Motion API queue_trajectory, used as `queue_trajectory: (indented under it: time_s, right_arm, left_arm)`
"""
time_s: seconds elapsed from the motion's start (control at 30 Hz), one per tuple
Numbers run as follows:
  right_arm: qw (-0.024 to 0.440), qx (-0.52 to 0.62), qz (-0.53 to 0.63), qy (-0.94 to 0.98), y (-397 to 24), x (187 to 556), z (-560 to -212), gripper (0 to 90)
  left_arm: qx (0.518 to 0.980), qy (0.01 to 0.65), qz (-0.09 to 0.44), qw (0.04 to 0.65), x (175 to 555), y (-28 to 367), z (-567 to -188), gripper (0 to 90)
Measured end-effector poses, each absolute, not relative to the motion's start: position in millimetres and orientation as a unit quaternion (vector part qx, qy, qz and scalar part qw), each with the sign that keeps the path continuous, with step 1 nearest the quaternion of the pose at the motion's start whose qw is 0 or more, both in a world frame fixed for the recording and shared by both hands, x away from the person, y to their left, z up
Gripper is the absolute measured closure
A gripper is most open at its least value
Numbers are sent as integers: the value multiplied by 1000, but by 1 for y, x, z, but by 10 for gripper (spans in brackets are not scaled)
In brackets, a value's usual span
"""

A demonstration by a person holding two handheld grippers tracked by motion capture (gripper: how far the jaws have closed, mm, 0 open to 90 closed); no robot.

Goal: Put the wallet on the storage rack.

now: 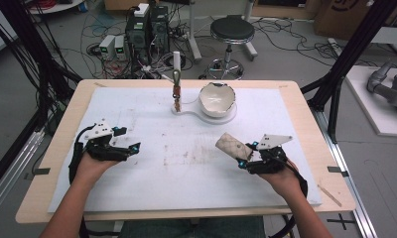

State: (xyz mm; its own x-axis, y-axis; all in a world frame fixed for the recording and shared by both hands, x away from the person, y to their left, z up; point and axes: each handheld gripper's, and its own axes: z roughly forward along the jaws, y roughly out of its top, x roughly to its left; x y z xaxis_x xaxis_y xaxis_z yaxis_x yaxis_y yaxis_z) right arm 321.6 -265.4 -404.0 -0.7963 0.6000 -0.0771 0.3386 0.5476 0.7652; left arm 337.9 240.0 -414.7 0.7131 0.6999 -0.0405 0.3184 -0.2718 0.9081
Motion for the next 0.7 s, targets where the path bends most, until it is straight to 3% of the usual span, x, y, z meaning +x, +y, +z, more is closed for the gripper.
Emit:
queue_trajectory:
  time_s: [0.7]
  right_arm:
    - [210,275,379,858,-230,395,-340,365]
  left_arm:
    - [768,333,197,509,338,246,-414,171]
